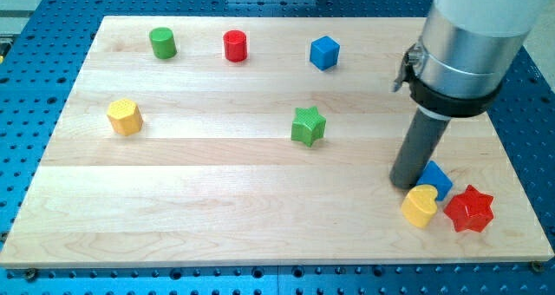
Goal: Place the green star diagonally bottom right to the blue cube
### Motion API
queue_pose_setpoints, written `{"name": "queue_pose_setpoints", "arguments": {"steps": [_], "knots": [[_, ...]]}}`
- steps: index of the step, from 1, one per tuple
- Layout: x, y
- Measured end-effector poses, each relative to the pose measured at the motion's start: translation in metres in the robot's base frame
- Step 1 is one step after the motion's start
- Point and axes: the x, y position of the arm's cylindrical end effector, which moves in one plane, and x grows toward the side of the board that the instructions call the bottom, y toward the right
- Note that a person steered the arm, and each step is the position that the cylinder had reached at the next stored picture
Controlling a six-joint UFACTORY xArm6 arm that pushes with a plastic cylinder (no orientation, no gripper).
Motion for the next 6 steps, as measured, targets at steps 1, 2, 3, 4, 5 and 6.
{"name": "queue_pose_setpoints", "arguments": {"steps": [1,2,3,4,5,6], "knots": [[0.000,0.001],[-0.001,-0.080],[0.005,-0.173],[-0.045,-0.207],[-0.081,-0.194],[-0.083,-0.135]]}}
